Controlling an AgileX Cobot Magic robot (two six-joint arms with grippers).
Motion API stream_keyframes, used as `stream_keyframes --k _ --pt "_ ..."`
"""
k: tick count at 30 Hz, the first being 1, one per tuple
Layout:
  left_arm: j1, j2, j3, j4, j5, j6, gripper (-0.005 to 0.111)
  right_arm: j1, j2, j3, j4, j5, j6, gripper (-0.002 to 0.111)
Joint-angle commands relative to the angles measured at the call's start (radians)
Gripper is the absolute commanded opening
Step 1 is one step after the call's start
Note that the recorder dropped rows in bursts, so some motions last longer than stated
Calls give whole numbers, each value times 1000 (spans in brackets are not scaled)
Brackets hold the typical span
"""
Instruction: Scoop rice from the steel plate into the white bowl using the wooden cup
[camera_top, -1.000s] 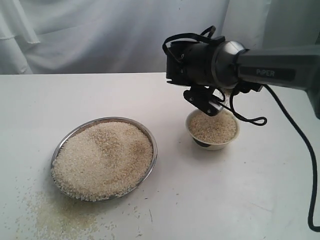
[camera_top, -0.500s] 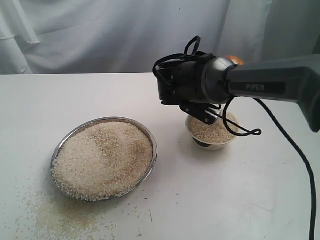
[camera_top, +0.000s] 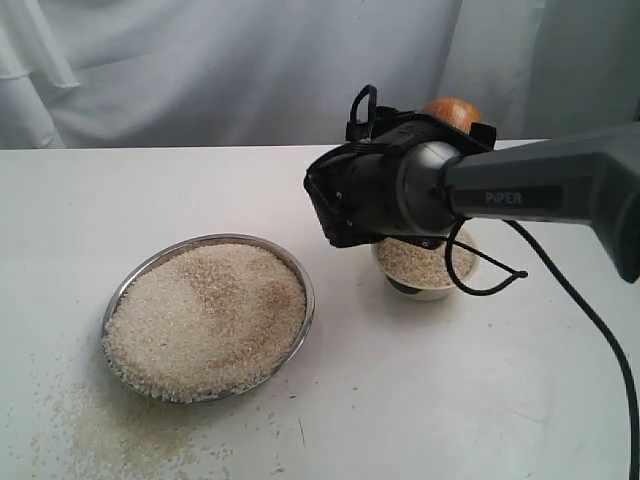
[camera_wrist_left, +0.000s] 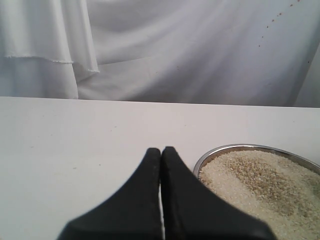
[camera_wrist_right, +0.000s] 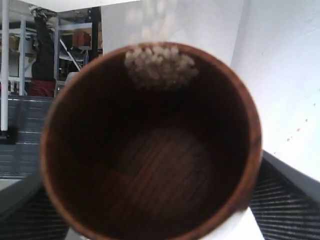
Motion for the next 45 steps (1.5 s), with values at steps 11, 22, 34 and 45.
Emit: stream_keyframes --k 11,22,34,45 --pt "-4 -4 5 0 -6 1 0 60 -11 60 -154 9 17 0" --pt "-4 -4 5 0 -6 1 0 203 12 -90 -38 -294 -189 0" --pt "-4 -4 5 0 -6 1 0 216 107 -184 24 -415 -167 0" --pt "-4 -4 5 0 -6 1 0 232 119 -184 175 -535 -137 0"
